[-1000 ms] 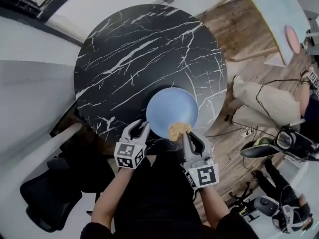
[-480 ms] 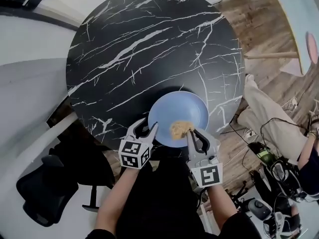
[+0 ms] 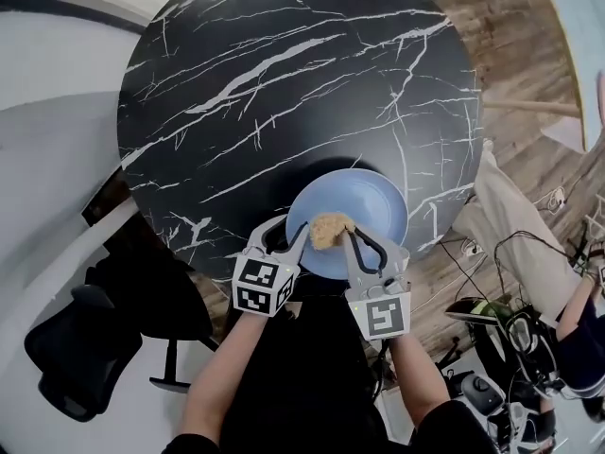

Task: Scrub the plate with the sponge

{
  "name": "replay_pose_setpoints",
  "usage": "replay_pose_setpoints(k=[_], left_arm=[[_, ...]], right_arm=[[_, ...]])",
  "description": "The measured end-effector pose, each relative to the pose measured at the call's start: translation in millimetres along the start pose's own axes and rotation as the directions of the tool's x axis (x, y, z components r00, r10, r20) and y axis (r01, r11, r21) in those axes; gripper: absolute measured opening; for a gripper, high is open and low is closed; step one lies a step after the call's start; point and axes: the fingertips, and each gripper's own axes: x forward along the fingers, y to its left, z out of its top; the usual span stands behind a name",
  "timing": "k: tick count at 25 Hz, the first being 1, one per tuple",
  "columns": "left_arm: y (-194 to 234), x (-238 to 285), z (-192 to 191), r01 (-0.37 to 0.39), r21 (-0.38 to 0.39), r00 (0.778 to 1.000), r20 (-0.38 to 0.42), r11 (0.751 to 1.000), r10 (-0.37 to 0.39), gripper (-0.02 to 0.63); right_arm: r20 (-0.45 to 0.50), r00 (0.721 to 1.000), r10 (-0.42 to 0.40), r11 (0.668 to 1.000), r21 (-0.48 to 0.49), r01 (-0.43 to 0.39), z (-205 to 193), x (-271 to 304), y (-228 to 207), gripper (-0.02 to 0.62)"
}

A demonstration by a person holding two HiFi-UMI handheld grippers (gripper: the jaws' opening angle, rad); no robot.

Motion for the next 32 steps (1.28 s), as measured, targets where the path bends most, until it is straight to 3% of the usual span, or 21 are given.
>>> replay_pose_setpoints(k=[4,10,18,26,32], left_arm=[[4.1,1.1,1.4,0.014,-0.005,1.000,0.000,1.000,-0.014,0.095],[2.0,1.7,-6.1,0.072,-0.039,0.995,-0.073,0.997,-0.075,0.063],[2.7,3.9,-1.3,0.088,-0.100,0.995,-0.032,0.991,-0.092,0.038],[2.2,4.1,-1.6,0.098,-0.101,0.994,-0.034,0.990,-0.102,0.026],[2.1,4.6,-1.6,0.103,-0.111,0.994,-0.022,0.988,-0.106,0.025]], right_arm=[[-0.066,0.997,0.046,0.999,-0.026,-0.047,-12.4,22.1,4.6,0.020],[-0.099,0.993,0.063,0.988,-0.133,-0.076,-28.3,43.0,11.9,0.020],[-0.212,0.974,0.078,0.967,-0.220,-0.125,-49.9,56.3,21.6,0.023],[-0.250,0.964,0.090,0.899,-0.396,-0.186,-31.5,47.3,28.1,0.114],[-0.275,0.950,0.145,0.891,-0.382,-0.247,-35.9,47.9,39.1,0.114]])
